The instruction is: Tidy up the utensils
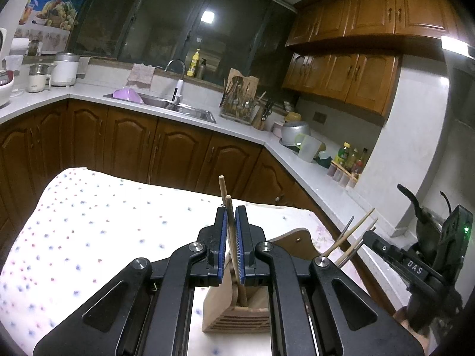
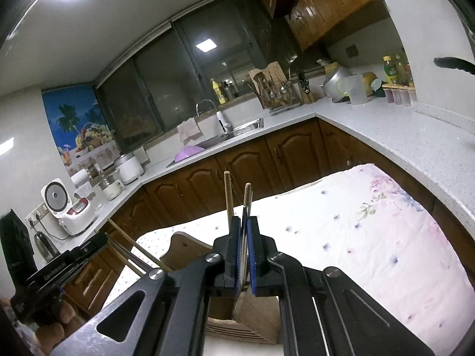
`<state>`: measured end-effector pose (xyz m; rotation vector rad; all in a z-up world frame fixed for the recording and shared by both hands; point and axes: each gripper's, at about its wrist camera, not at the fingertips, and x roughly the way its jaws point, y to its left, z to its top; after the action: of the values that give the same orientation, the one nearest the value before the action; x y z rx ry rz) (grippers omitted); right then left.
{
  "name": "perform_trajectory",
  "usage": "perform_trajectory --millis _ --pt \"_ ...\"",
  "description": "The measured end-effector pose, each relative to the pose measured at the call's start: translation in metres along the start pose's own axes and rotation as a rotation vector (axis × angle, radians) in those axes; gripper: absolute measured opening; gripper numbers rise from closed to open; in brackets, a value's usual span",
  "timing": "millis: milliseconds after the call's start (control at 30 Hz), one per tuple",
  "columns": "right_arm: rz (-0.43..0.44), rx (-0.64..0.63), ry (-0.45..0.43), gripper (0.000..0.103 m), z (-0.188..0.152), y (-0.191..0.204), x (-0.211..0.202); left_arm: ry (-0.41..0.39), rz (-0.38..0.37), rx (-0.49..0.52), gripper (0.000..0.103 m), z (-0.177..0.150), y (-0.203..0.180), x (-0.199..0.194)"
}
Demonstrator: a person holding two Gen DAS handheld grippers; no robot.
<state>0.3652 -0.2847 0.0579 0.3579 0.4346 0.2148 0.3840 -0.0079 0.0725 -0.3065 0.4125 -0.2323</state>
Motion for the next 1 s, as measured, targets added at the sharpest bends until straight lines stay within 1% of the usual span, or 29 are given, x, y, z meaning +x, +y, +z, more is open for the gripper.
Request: perform_trajectory --millis 167,200,267,367,400,433,467,500,533,567,600,633,700,733,800,867,933,1000 --pt "0.002 0.0 0.003 0.005 0.0 0.0 0.001 0.002 -0.002 -0.002 0.006 0.0 0.0 0.0" --pt "0.006 0.003 0.006 0.009 -0.001 -0.001 0.0 0.003 -0.002 -0.003 0.006 0.0 0.0 0.0" --pt "0.013 0.009 0.01 0.009 -0.001 -0.004 0.001 0.007 -0.002 -0.003 0.007 -0.001 0.002 0.0" --pt "0.02 0.02 0.013 0.011 -0.001 -0.007 0.001 0.013 0.01 -0.005 0.015 -0.003 0.006 -0.001" --pt "0.022 0.024 0.013 0.015 -0.001 -0.008 0.0 0.011 0.016 -0.01 0.022 -0.003 0.007 -0.002" --pt "0.026 0.028 0.01 0.026 -0.001 -0.009 -0.001 0.009 0.019 -0.014 0.03 -0.004 0.01 -0.003" --pt "0.03 0.031 0.006 0.032 -0.001 -0.01 -0.004 0.008 0.021 -0.017 0.034 -0.004 0.012 -0.004" --pt "0.032 0.031 -0.001 0.043 -0.001 -0.01 -0.006 0.006 0.025 -0.021 0.038 -0.005 0.013 -0.006" --pt "0.034 0.03 -0.004 0.045 0.001 -0.008 -0.007 0.005 0.027 -0.024 0.041 -0.005 0.014 -0.007" --pt "0.036 0.031 -0.007 0.045 0.002 -0.007 -0.009 0.007 0.03 -0.024 0.043 -0.005 0.015 -0.008" --pt "0.039 0.033 -0.008 0.048 0.002 -0.008 -0.011 0.009 0.035 -0.025 0.051 -0.006 0.016 -0.009" --pt "0.042 0.036 -0.009 0.059 0.003 -0.008 -0.012 0.01 0.044 -0.03 0.063 -0.007 0.017 -0.012" --pt "0.055 0.041 -0.016 0.075 0.003 -0.008 -0.017 0.0 0.055 -0.037 0.072 -0.01 0.021 -0.018" --pt "0.058 0.041 -0.017 0.08 0.004 -0.007 -0.018 0.0 0.063 -0.036 0.079 -0.01 0.021 -0.02" --pt "0.064 0.036 -0.014 0.082 0.002 -0.005 -0.021 0.002 0.093 -0.032 0.088 -0.012 0.023 -0.024" --pt "0.071 0.032 -0.009 0.085 0.001 -0.003 -0.024 -0.001 0.1 -0.032 0.088 -0.014 0.026 -0.029" --pt "0.076 0.026 -0.009 0.091 0.001 0.001 -0.027 0.007 0.11 -0.033 0.089 -0.015 0.028 -0.034" --pt "0.079 0.017 -0.014 0.094 0.0 0.004 -0.031 0.007 0.107 -0.033 0.089 -0.016 0.028 -0.04"
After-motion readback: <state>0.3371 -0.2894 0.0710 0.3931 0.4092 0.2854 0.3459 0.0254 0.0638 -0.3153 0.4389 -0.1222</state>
